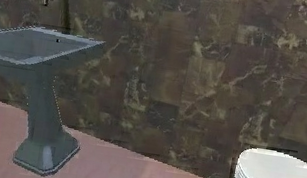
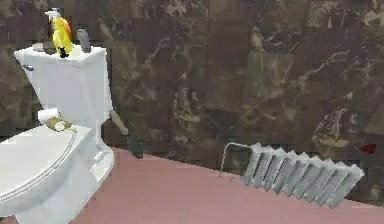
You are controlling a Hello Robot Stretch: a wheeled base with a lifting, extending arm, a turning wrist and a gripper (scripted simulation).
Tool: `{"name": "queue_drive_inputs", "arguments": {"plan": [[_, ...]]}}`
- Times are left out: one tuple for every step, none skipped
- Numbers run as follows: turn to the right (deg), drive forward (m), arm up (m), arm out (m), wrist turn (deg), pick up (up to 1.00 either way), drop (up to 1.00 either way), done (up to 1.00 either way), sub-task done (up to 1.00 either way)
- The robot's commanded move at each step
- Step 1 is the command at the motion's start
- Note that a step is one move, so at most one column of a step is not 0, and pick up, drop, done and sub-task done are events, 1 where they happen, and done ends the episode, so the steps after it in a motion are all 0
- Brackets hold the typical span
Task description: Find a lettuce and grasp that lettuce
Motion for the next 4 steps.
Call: {"name": "queue_drive_inputs", "arguments": {"plan": [[-24.0,0.00,0.00,0.00,0.0,0.00,0.00,0.00,0.00],[0.0,0.25,0.00,0.00,0.0,0.00,0.00,0.00,0.00],[-45.0,0.00,0.00,0.00,0.0,0.00,0.00,0.00,0.00],[0.0,1.00,0.00,0.00,0.0,0.00,0.00,0.00,0.00]]}}
